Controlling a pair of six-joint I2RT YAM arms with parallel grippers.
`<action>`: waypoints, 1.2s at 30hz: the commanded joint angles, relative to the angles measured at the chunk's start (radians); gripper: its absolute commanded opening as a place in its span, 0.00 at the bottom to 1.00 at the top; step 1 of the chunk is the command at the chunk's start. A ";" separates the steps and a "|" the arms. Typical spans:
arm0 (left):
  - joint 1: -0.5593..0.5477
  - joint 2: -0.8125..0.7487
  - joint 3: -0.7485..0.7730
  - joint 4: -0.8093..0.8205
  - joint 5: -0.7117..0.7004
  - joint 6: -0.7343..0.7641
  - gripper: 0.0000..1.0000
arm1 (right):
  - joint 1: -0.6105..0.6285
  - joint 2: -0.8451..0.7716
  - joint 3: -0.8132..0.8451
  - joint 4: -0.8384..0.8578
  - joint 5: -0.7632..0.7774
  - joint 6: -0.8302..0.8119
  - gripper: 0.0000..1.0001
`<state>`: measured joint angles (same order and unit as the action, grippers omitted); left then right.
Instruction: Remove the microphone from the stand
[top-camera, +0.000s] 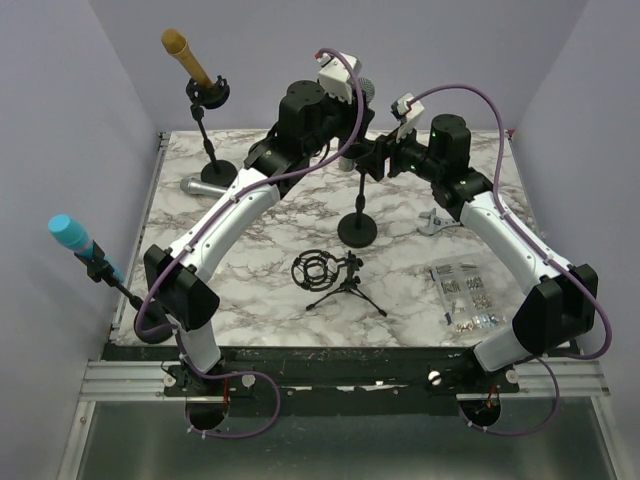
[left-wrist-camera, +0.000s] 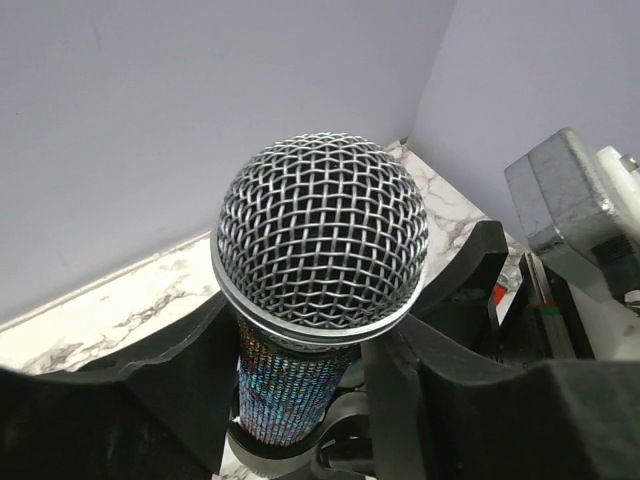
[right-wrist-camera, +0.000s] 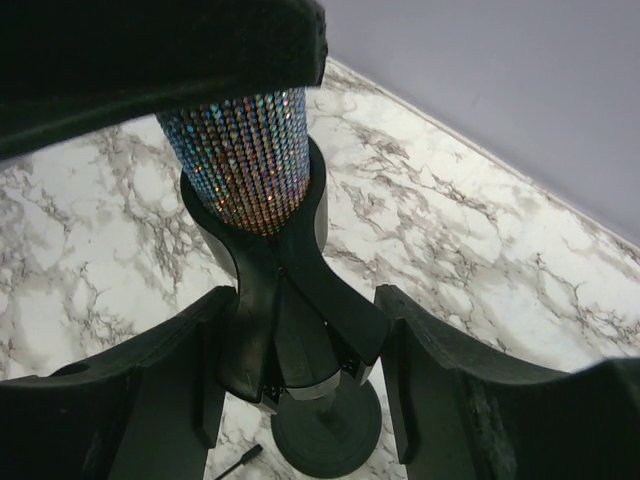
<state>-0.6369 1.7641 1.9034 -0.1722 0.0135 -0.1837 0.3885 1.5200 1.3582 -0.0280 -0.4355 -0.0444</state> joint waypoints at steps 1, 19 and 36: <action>0.000 -0.002 -0.017 0.062 0.040 0.001 0.42 | -0.001 -0.002 -0.024 -0.050 -0.027 0.035 0.68; -0.005 -0.014 -0.027 0.054 0.060 0.035 0.22 | -0.036 -0.074 -0.063 -0.045 0.021 0.054 0.83; -0.005 -0.013 0.003 0.016 0.057 0.044 0.12 | -0.037 -0.056 -0.091 0.001 -0.040 0.027 0.01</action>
<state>-0.6315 1.7626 1.8755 -0.1242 0.0463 -0.1268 0.3447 1.4658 1.2831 -0.0334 -0.4843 -0.0132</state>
